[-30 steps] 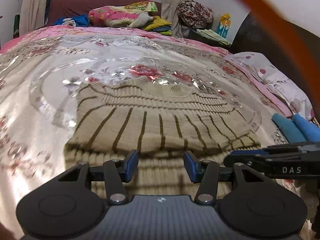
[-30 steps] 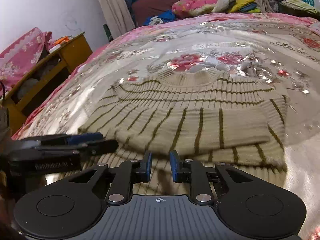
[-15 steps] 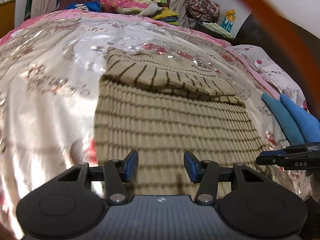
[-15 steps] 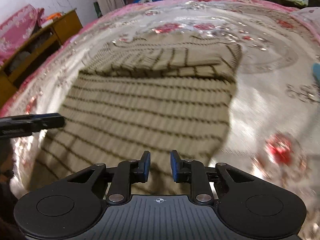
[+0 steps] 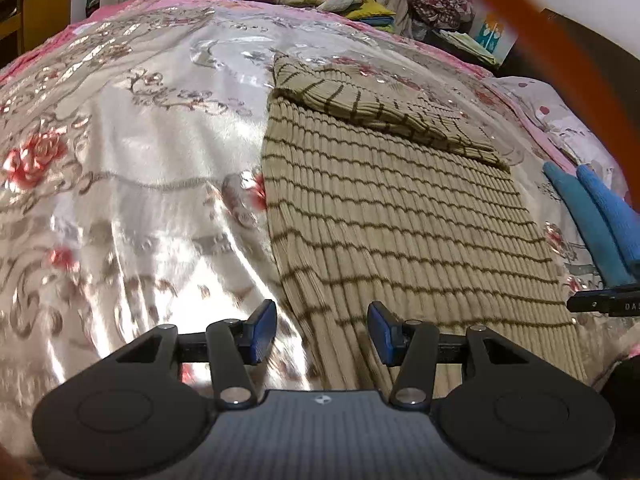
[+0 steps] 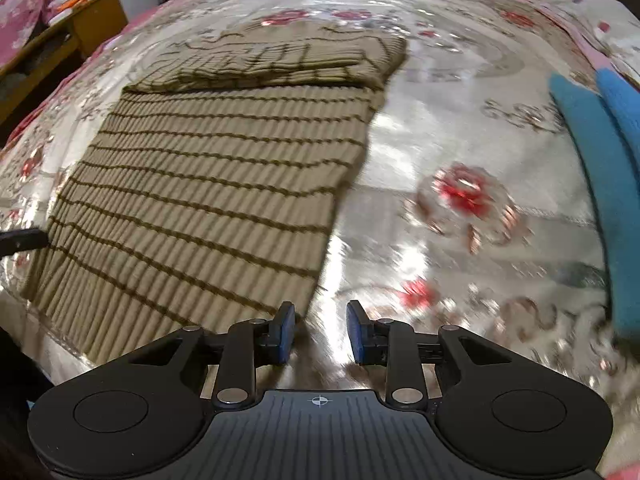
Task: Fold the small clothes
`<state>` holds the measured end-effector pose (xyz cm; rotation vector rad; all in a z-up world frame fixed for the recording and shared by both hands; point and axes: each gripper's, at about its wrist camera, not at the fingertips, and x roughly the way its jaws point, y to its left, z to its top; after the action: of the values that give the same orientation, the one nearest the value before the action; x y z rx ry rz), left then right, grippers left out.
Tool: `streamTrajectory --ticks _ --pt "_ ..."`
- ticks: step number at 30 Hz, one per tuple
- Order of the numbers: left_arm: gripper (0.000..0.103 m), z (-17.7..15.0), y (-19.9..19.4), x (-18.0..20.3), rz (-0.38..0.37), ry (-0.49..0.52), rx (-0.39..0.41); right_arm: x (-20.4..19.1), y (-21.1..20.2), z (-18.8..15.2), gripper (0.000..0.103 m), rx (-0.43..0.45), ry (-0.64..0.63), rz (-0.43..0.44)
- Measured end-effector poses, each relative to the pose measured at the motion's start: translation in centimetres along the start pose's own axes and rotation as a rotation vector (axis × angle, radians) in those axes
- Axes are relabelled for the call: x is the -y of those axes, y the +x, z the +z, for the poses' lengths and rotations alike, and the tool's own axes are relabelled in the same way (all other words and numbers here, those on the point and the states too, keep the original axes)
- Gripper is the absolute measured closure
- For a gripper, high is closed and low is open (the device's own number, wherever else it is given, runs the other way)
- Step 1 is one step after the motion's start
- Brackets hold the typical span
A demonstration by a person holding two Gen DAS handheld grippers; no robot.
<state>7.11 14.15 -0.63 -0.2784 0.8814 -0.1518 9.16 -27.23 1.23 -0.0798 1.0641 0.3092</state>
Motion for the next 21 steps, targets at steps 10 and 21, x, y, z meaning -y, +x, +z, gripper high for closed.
streamTrajectory --ticks 10,21 --pt "0.049 -1.0 -0.1 0.4 -0.03 -0.03 -0.012 1.9 -1.1 -2.7 0.074 -0.004 0.225 0.175" --pt "0.051 -1.6 -0.4 0.7 -0.052 -0.035 -0.02 1.9 -0.1 -4.2 0.072 -0.019 0.329 0.305"
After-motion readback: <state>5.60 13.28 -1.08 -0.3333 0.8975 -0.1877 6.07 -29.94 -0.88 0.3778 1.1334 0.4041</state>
